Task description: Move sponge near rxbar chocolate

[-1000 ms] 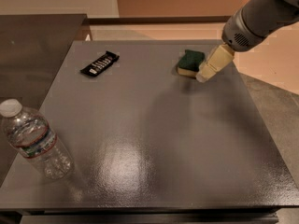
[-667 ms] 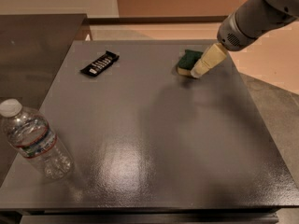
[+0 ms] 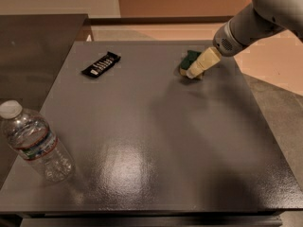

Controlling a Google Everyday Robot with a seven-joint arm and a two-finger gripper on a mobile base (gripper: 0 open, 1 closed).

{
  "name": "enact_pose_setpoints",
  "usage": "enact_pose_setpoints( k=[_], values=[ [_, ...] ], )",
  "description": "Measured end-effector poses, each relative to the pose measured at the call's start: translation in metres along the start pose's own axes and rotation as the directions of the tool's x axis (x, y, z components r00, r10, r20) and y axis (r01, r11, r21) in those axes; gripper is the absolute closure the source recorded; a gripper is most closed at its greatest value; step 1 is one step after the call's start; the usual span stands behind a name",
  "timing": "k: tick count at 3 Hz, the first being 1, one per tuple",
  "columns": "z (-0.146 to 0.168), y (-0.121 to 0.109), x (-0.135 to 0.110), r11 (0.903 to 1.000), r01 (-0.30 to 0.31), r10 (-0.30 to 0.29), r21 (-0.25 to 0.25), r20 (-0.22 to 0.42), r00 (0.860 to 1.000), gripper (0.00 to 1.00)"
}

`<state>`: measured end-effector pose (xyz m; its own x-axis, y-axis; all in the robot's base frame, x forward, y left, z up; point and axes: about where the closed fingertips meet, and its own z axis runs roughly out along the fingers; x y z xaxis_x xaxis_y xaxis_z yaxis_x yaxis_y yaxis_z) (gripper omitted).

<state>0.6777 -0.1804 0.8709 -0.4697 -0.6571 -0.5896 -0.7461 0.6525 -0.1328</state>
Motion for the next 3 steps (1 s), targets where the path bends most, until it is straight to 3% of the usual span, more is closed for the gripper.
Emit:
enact_pose_setpoints(
  k=[2, 3],
  values=[
    [0.027, 0.001, 0.006, 0.9982, -0.041, 0.041, -0.043, 0.001, 0.999, 0.0],
    [0.035, 0.003, 0.009, 0.9973, -0.046, 0.045, -0.058, -0.008, 0.999, 0.18]
  ],
)
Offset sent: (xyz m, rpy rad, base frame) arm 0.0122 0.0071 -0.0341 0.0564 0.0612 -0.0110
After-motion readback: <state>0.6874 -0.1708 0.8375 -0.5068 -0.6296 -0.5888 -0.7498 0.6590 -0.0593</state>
